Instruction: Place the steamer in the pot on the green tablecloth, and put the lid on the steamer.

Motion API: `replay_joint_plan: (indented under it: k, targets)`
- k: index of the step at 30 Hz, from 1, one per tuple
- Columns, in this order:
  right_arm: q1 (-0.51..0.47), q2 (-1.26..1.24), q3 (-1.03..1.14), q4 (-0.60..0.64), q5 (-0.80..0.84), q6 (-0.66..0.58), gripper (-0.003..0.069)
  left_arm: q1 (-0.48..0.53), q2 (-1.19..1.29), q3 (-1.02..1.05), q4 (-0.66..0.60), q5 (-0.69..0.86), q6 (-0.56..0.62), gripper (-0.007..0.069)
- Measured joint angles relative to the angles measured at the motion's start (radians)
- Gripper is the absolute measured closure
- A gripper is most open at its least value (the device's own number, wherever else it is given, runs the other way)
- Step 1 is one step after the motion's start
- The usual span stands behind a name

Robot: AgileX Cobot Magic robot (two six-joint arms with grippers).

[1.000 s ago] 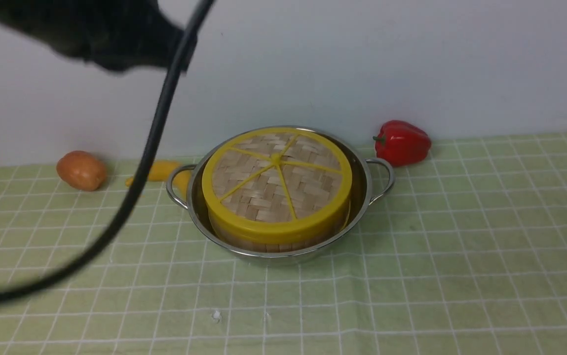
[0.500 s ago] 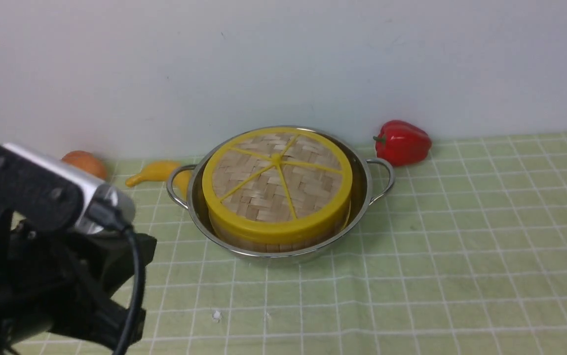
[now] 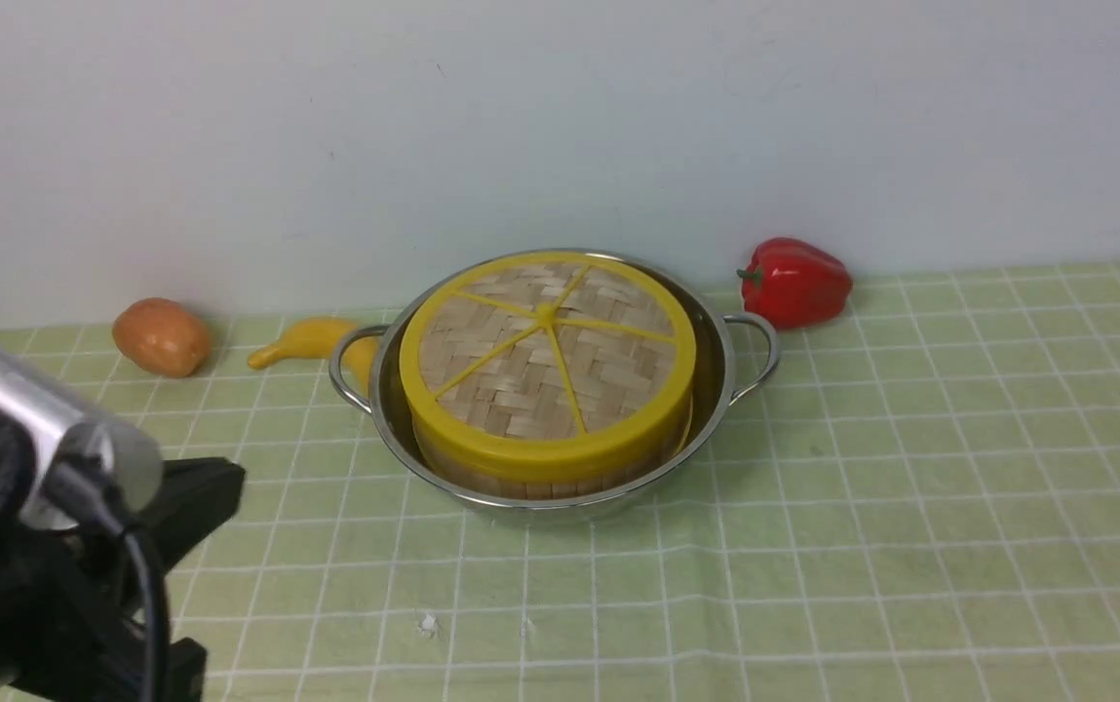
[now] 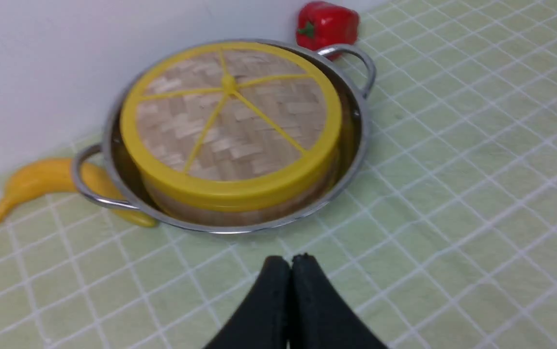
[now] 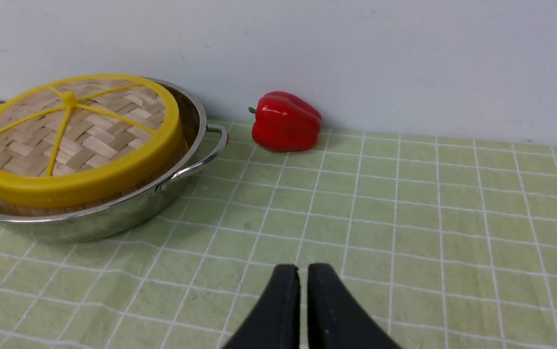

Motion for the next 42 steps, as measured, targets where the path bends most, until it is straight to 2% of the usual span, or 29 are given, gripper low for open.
replay_joint_plan:
  k: [1, 2, 9, 13, 21, 38, 42]
  targets:
    - [0.0, 0.0, 0.0, 0.0, 0.0, 0.0, 0.0603, 0.007, -0.006, 0.005, 0.001, -0.003, 0.001, 0.0624]
    - [0.0, 0.0, 0.0, 0.0, 0.0, 0.0, 0.0596, 0.087, -0.061, 0.069, 0.016, -0.052, 0.006, 0.0623]
    - [0.0, 0.0, 0.0, 0.0, 0.0, 0.0, 0.0573, 0.386, -0.349, 0.417, 0.036, -0.274, 0.007, 0.0613]
    - [0.0, 0.0, 0.0, 0.0, 0.0, 0.0, 0.056, 0.478, -0.533, 0.581, 0.036, -0.299, 0.007, 0.0613]
    - [0.0, 0.0, 0.0, 0.0, 0.0, 0.001, 0.0531, 0.492, -0.643, 0.671, 0.105, -0.291, 0.007, 0.0602]
    - [0.0, -0.001, 0.0, 0.0, 0.0, 0.022, 0.0481, 0.493, -0.645, 0.671, 0.115, -0.292, 0.008, 0.0602]
    - [-0.093, -0.055, 0.012, -0.032, -0.008, -0.016, 0.0467, 0.493, -0.645, 0.671, 0.115, -0.292, 0.008, 0.0601]
